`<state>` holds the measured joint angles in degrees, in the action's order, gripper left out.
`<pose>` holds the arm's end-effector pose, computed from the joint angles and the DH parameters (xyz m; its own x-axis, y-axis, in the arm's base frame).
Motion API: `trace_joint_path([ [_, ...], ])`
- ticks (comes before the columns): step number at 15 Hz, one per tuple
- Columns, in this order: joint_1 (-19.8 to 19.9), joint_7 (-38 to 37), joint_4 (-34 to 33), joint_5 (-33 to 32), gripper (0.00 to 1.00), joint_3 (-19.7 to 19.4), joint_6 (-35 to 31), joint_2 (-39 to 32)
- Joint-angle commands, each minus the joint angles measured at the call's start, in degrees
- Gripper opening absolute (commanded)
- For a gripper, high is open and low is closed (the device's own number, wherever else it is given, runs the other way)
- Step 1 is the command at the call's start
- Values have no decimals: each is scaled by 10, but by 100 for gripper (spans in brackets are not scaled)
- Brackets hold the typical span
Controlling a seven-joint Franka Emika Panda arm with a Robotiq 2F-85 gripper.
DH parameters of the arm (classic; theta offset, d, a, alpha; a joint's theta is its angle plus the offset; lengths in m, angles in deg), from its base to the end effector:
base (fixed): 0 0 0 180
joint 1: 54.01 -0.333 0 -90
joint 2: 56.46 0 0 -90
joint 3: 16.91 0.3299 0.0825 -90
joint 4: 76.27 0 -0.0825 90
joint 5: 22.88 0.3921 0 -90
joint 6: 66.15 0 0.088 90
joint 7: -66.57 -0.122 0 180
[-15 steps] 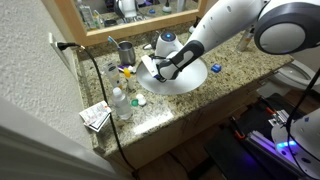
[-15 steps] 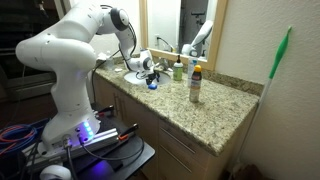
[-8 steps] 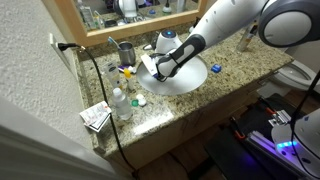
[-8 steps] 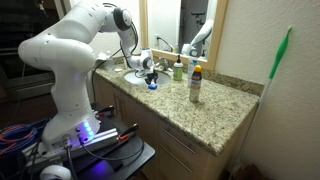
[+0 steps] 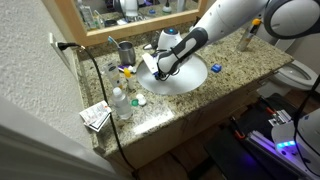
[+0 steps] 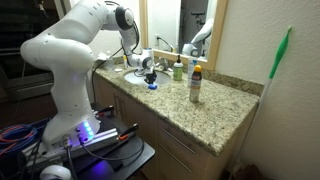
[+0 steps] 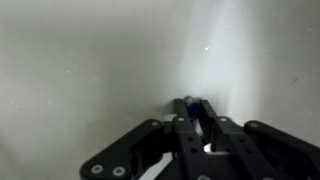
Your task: Pick up the shaving stick from the hand washing basin and place it on the counter
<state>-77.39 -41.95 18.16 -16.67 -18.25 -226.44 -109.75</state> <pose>0.6547 0.2622 0.0768 -0.0146 -0.9943 -0.1059 -0.9806 0.0350 -0.1930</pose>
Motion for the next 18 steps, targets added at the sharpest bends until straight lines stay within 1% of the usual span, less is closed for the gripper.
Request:
trace_joint_path([
  [1,19,17,23,12,5,5,8,8],
  [3,22,29,59,13,5,18,18,42],
  [6,46,75,151,21,5,55,31,125],
  [7,60,97,175,28,5,73,36,148],
  [8,64,109,203,34,5,79,35,173],
  [12,62,133,321,49,5,88,22,284],
  [14,52,121,381,43,5,76,11,340],
  [15,51,126,398,31,44,72,-3,353],
  [16,41,122,412,3,46,55,-24,362],
  [17,36,129,423,-30,51,43,-39,368],
  [18,46,146,428,-37,59,47,-63,367],
])
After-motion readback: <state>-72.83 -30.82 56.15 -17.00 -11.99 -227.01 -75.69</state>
